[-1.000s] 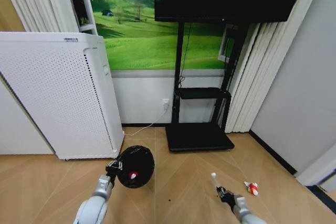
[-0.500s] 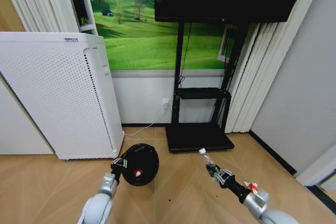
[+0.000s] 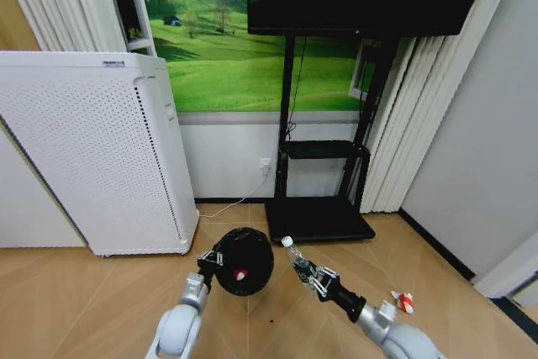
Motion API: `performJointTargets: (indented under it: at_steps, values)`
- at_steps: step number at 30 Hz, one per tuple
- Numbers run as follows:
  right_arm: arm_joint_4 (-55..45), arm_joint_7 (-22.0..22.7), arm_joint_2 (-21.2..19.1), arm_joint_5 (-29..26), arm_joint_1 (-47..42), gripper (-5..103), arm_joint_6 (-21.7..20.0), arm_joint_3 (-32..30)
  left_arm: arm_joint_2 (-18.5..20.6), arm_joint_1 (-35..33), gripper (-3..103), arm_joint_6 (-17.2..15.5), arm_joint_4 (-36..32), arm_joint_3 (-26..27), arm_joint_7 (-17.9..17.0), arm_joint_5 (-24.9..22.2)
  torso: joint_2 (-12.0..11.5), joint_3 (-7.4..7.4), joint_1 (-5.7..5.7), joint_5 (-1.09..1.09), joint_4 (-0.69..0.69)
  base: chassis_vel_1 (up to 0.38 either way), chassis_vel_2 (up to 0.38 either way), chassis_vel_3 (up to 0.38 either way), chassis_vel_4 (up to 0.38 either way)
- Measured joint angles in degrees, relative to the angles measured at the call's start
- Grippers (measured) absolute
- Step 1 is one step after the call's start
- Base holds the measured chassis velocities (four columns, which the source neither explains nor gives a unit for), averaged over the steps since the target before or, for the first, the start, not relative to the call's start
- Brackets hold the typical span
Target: Pick up the trash bin and place the garbage on the floor into it.
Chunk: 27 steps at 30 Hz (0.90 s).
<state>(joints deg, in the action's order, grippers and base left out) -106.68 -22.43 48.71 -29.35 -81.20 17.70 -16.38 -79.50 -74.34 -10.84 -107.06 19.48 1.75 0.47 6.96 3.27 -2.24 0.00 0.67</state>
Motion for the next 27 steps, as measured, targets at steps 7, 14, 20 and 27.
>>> performJointTargets:
  at_steps: [7,14,20,27]
  values:
    - [6.7,0.7,3.1,0.1,8.8,21,0.1,8.5,-1.8,4.2,6,0.1,5.1,-3.2,-0.1,1.0,0.0,0.00,0.00,-0.01,0.01,0.000,0.000,0.000,0.000]
    - [12.6,2.7,6.4,0.1,17.9,21,0.1,14.8,-3.8,6.1,6,0.5,8.4,-5.5,-0.1,1.8,0.0,0.01,0.00,-0.01,-0.01,0.000,0.000,0.000,0.000]
    - [14.8,4.0,7.8,0.1,20.9,21,0.0,17.6,-4.4,6.3,6,0.6,9.0,-6.0,-0.1,2.3,0.0,0.01,0.00,0.00,-0.01,0.000,0.000,0.000,0.000]
    - [14.7,5.0,7.6,0.0,20.9,41,-0.6,18.0,-4.3,6.1,6,0.6,8.9,-5.8,-0.1,2.3,0.0,0.00,-0.01,-0.01,0.00,0.000,0.000,0.000,0.000]
